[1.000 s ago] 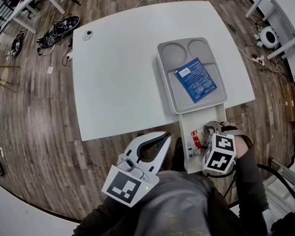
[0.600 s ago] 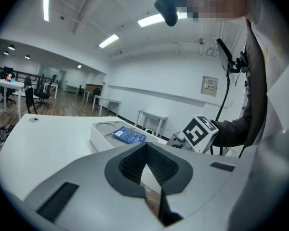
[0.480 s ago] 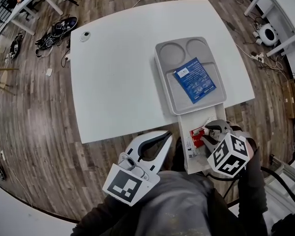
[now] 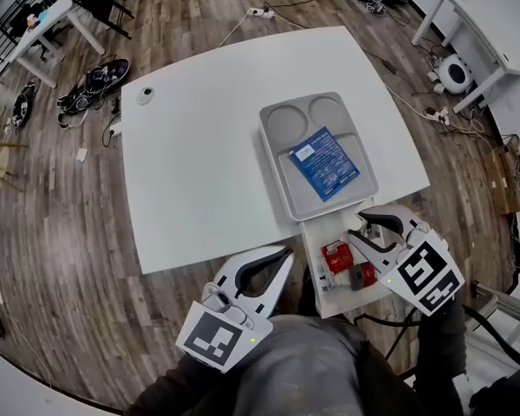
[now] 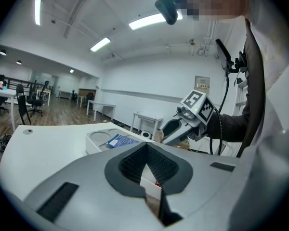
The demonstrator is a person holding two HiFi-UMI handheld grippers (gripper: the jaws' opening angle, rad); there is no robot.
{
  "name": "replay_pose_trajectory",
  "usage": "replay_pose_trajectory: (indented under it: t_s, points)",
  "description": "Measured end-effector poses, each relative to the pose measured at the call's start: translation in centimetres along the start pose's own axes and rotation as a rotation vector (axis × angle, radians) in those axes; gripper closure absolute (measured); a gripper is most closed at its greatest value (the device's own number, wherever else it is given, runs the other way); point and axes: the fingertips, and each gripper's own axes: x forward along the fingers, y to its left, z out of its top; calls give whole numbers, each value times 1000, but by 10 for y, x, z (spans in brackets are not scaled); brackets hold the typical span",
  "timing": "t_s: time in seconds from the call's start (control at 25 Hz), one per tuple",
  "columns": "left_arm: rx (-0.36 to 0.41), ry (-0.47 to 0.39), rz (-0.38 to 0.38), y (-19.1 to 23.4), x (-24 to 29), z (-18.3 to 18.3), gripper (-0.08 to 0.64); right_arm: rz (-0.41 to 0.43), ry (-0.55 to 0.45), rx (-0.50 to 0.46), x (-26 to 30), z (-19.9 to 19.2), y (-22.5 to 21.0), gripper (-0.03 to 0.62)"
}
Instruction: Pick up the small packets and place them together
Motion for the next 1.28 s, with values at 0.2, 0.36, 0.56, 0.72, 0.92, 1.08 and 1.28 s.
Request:
replay_pose_trajectory:
  t_s: [0.2,0.36,0.56,0.72,0.92,1.08,1.28]
  points:
    - [-43,-3,71,19,-17,-5,558,-84,-31,-36,22,37,-53,463]
    - [-98,14,176,47,-40,-18,558,-126,30,-96,62,48,-78,463]
    - [-134,28,241,60,-57,-32,558,-84,77,-102,90,42,-82,462]
    - [-154,32,263,67,-66,-35,558,-30,79,-87,100,47,-78,405]
    - [-145,33,264,69,-70,-32,558,0,15,-54,92,62,-70,367]
    - [-117,33,232,62,-65,-25,558,-54,-79,-34,60,78,-70,367]
    - [-65,39,156,38,-46,-16,558,-62,-146,8,17,66,-59,367]
